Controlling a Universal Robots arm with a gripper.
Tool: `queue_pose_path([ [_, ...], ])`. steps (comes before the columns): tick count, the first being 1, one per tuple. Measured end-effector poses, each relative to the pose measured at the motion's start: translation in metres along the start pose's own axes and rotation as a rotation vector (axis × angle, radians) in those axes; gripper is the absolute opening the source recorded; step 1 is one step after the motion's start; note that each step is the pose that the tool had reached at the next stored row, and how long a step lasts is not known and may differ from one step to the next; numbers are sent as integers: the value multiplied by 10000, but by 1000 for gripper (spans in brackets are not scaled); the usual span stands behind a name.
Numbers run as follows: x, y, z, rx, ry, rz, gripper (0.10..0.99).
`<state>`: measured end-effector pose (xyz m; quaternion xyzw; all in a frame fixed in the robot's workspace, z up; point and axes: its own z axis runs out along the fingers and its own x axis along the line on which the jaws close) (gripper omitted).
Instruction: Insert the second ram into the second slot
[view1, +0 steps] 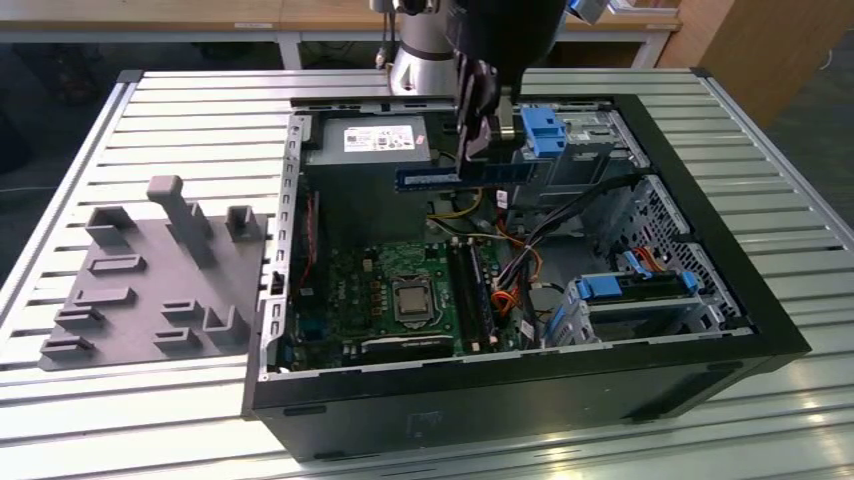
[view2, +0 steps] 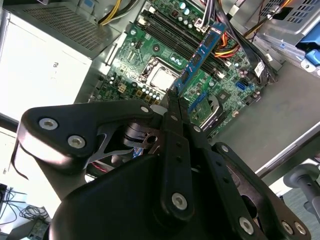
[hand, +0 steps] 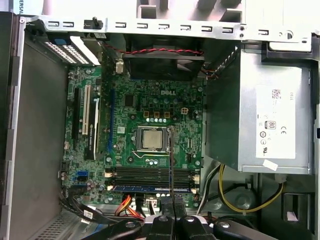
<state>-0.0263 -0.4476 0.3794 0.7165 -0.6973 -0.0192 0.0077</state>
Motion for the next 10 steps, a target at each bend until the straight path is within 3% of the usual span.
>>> queue_pose_path([
  [10,47,2,2,1,0,54,118],
])
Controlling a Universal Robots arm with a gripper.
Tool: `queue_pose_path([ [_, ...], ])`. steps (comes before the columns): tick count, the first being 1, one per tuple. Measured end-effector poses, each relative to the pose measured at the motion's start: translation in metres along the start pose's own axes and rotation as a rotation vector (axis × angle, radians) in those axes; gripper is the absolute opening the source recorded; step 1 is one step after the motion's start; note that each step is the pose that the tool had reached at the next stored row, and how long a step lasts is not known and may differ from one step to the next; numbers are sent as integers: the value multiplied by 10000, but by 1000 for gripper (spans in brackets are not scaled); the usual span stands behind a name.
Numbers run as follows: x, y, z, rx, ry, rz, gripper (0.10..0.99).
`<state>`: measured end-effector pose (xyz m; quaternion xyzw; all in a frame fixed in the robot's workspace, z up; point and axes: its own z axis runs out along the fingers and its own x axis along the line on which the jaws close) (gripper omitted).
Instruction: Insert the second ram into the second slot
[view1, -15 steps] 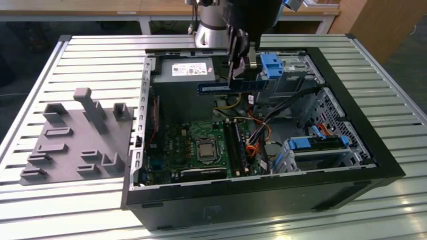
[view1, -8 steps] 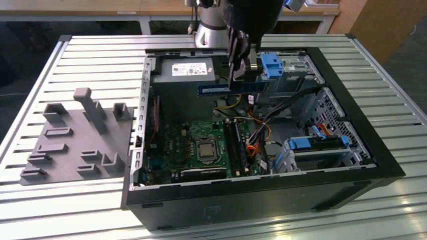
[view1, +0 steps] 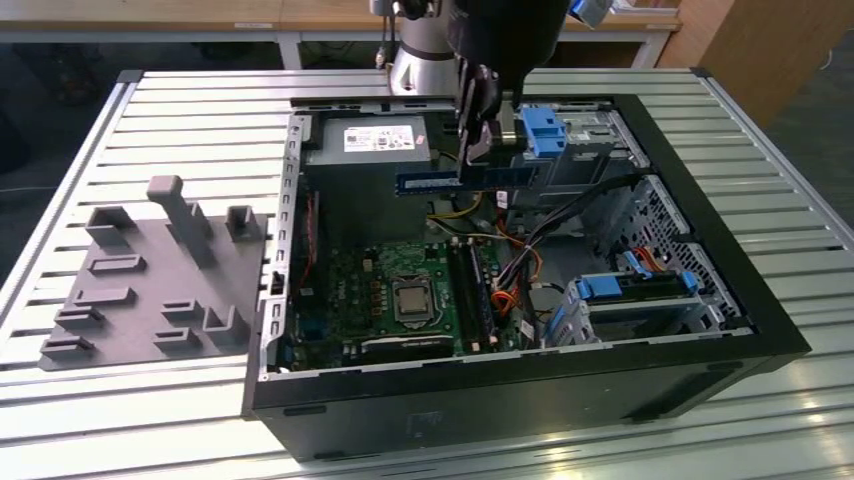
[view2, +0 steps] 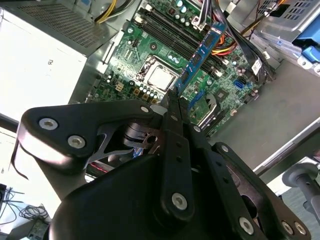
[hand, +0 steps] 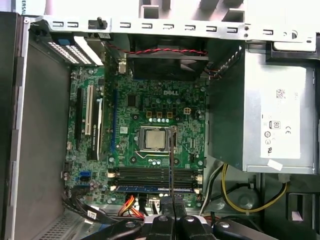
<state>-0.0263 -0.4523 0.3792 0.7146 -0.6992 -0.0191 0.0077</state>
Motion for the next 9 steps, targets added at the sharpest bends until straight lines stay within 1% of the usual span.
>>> queue_pose_path([
  [3,1,-1,5,5,-10,350,118],
  [9,1,-1,16,21,-35,1267,118],
])
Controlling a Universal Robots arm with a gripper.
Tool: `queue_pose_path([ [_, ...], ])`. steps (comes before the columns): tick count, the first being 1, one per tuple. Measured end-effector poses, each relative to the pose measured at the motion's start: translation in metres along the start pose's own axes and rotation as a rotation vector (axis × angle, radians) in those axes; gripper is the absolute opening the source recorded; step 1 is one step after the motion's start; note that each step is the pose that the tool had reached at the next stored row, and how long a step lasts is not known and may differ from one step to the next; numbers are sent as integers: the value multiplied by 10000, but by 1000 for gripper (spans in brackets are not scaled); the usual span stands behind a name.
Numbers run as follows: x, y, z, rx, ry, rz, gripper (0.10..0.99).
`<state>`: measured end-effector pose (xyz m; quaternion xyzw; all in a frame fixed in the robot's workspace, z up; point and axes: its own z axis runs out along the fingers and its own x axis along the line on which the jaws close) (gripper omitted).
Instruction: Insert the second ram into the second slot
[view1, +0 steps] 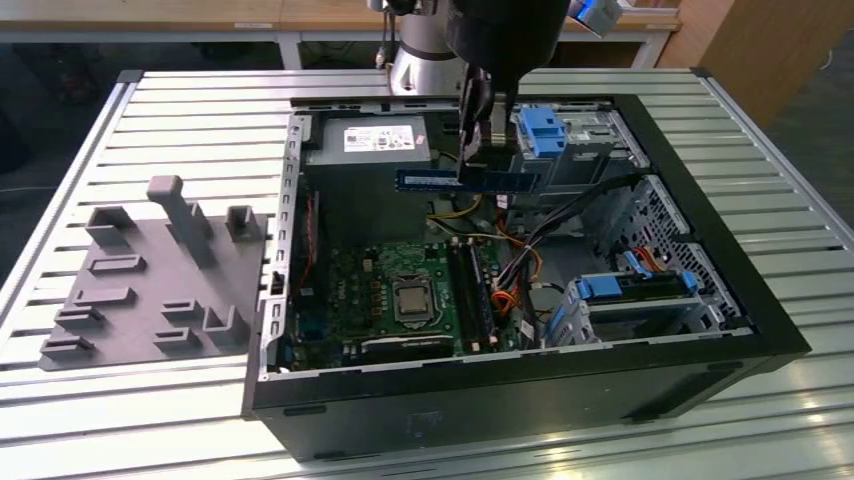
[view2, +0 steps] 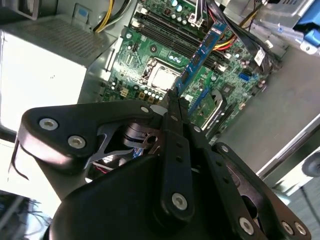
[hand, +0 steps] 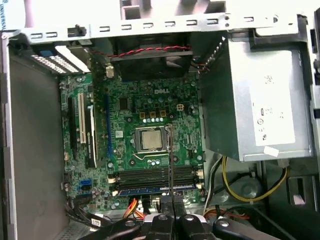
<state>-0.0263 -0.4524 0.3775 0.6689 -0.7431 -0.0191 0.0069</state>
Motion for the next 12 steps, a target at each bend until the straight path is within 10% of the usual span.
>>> queue_pose_path([
  [12,0,0,10,25,-51,1541,118],
])
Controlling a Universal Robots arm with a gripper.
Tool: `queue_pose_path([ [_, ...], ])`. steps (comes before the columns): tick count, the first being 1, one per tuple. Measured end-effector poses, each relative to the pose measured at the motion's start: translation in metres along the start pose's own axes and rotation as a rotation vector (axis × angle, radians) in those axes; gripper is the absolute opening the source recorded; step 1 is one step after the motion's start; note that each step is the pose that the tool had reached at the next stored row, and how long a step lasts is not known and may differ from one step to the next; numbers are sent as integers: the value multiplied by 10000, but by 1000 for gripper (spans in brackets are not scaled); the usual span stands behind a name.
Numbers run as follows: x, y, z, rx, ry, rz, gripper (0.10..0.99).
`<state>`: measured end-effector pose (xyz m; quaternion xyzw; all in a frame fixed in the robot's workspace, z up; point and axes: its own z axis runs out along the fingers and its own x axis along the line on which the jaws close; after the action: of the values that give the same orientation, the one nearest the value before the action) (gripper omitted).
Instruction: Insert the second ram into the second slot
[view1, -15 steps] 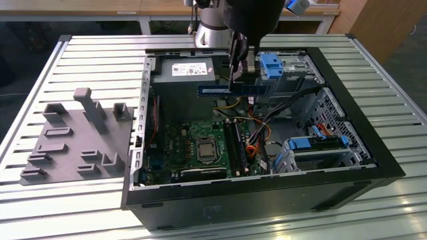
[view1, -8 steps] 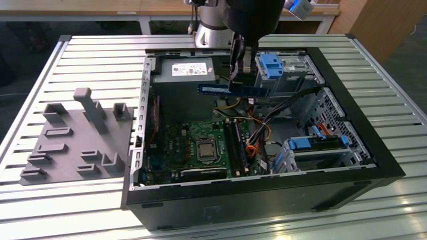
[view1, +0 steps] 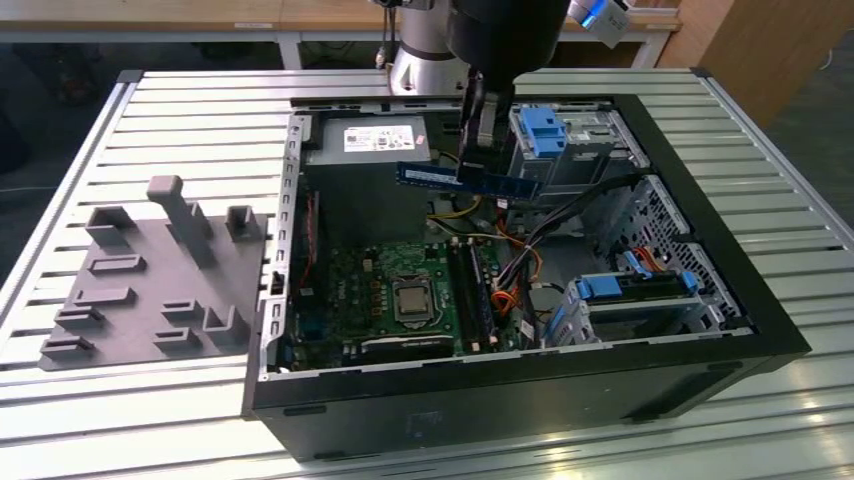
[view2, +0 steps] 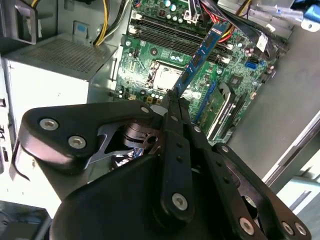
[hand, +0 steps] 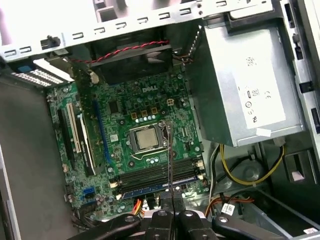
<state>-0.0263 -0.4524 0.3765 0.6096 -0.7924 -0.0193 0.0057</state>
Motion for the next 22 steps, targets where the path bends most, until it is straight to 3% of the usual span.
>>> queue_pose_path([
  [22,0,0,0,26,-68,1804,118],
])
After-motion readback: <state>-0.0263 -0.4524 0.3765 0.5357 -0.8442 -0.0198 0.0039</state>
